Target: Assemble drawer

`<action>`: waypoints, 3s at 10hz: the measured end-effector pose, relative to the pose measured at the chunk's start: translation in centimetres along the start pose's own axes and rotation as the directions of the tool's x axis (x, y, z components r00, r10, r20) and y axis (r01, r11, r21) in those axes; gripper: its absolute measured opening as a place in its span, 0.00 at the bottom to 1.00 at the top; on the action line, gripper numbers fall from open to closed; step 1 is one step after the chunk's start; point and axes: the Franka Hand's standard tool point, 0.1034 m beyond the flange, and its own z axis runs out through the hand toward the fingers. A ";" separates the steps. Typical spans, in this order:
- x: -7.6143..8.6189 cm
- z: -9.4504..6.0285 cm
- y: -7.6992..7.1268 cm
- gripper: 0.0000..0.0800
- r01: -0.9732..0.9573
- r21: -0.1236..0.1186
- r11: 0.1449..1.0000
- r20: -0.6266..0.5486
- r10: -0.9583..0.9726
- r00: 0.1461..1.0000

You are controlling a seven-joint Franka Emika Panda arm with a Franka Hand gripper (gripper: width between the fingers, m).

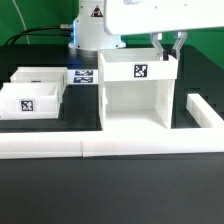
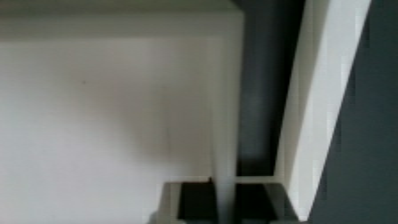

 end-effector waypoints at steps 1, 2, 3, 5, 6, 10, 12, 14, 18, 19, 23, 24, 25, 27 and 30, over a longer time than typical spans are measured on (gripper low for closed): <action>-0.1 0.0 -0.3 0.05 -0.117 0.007 0.993 0.002 0.117 0.993; -0.1 0.0 -1.1 0.05 -0.254 0.009 0.967 0.009 0.254 0.967; 0.2 0.0 -1.7 0.05 -0.361 0.003 0.933 0.023 0.360 0.933; 0.7 0.1 -1.8 0.05 -0.537 0.012 0.844 0.031 0.536 0.843; 0.7 0.1 -1.9 0.05 -0.597 0.015 0.802 0.034 0.597 0.802; 0.7 0.1 -1.7 0.05 -0.748 0.014 0.663 0.046 0.747 0.663; 0.1 0.0 -1.0 0.05 -0.887 -0.011 0.462 0.038 0.887 0.461; -0.1 0.0 -0.5 0.05 -0.976 -0.033 0.217 0.045 0.975 0.216; 0.0 -0.1 -0.4 0.05 -0.993 -0.032 0.114 0.056 0.992 0.112; 0.0 0.0 -0.4 0.05 -0.991 -0.031 0.133 0.057 0.990 0.131; 4.9 0.7 0.5 0.05 -0.998 0.016 0.063 0.064 0.996 0.064; 6.0 0.9 0.5 0.05 -0.999 0.022 0.047 0.070 0.996 0.049; 7.2 1.0 0.5 0.05 -0.999 0.036 0.031 0.075 0.997 0.034; 8.2 1.2 -0.2 0.05 -0.998 0.048 0.035 0.079 0.996 0.039; 8.2 1.2 -0.3 0.05 -0.998 0.045 0.040 0.079 0.996 0.044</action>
Offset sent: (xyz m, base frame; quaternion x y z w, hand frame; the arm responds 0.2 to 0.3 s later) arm 0.0158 -0.0003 -0.0011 -0.0333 -0.0243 0.2597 0.9648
